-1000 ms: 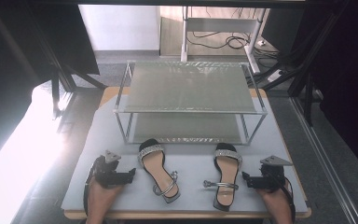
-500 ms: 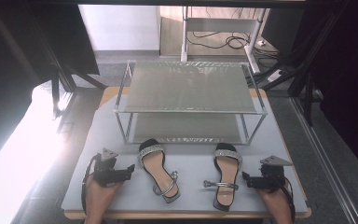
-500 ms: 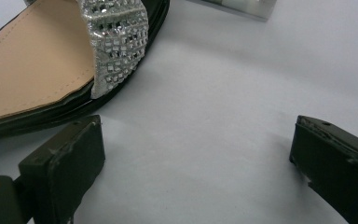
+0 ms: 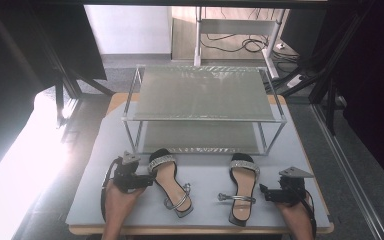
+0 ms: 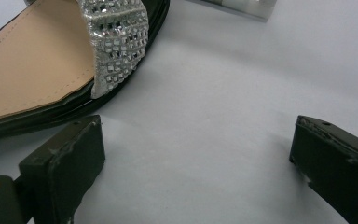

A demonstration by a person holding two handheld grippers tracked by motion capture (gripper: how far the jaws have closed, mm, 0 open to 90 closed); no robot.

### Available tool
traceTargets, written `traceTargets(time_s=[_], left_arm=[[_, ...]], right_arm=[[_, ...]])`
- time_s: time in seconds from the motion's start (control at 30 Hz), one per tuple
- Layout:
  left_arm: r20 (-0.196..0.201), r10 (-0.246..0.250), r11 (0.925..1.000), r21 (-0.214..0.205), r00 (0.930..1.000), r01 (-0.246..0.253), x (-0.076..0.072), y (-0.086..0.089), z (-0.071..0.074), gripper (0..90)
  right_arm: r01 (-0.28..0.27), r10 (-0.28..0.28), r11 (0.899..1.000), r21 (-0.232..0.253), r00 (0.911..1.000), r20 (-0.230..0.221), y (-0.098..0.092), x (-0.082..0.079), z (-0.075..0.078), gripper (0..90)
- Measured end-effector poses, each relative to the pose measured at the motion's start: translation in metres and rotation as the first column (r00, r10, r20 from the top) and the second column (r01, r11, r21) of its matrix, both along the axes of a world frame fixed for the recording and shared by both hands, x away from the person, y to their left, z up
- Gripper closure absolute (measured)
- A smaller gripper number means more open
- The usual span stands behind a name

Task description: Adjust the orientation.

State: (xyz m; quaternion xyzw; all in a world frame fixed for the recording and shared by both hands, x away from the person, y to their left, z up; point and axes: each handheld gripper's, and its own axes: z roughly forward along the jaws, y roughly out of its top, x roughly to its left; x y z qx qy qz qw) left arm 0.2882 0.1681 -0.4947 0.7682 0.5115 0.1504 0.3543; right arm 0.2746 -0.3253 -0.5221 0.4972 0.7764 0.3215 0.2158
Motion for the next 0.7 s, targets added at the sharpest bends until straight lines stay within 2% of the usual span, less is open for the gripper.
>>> traceTargets(time_s=[0.17, 0.2, 0.33, 0.37, 0.4, 0.43, 0.6, 0.63, 0.7], left_arm=[[-0.011, 0.014, 0.9998, -0.012, 0.9998, -0.014, 0.005, -0.005, -0.007, 30.2], [-0.017, 0.029, 0.9991, -0.030, 0.9994, -0.030, 0.007, -0.005, -0.010, 36.1], [-0.030, 0.032, 0.9955, -0.088, 0.9991, -0.034, 0.009, -0.004, -0.016, 48.2], [-0.030, 0.032, 0.9955, -0.088, 0.9991, -0.034, 0.009, -0.004, -0.016, 53.1], [-0.030, 0.026, 0.9946, -0.099, 0.9992, -0.029, 0.010, -0.003, -0.016, 58.4], [-0.030, 0.020, 0.9956, -0.091, 0.9994, -0.023, 0.010, -0.002, -0.015, 62.2], [-0.067, -0.041, 0.9951, -0.092, 0.9969, 0.035, 0.018, 0.003, -0.012, 66.1], [-0.067, -0.041, 0.9951, -0.092, 0.9969, 0.035, 0.018, 0.003, -0.012, 66.5], [-0.084, -0.080, 0.9926, -0.098, 0.9933, 0.071, 0.022, 0.007, -0.011, 67.1]], right_arm=[[-0.001, 0.001, 1.000, -0.001, 1.0000, 0.000, 0.000, 0.000, 0.000, 2.7], [-0.001, 0.001, 1.000, -0.001, 1.0000, 0.000, 0.000, 0.000, 0.000, 2.8], [-0.001, 0.001, 1.000, 0.000, 1.0000, 0.000, 0.000, 0.000, 0.000, 2.8], [-0.001, 0.001, 1.000, 0.000, 1.0000, 0.000, 0.000, 0.000, 0.000, 2.8], [-0.001, 0.001, 1.000, 0.000, 1.0000, 0.000, 0.000, 0.000, 0.000, 2.8], [-0.001, 0.001, 1.000, -0.001, 1.0000, 0.000, 0.000, 0.000, 0.000, 2.8], [-0.001, 0.001, 1.000, 0.000, 1.0000, 0.000, 0.000, 0.000, 0.000, 2.8], [-0.001, 0.001, 1.000, 0.000, 1.0000, 0.000, 0.000, 0.000, 0.000, 2.8], [-0.001, 0.001, 1.000, 0.000, 1.0000, 0.000, 0.000, 0.000, 0.000, 2.8]])
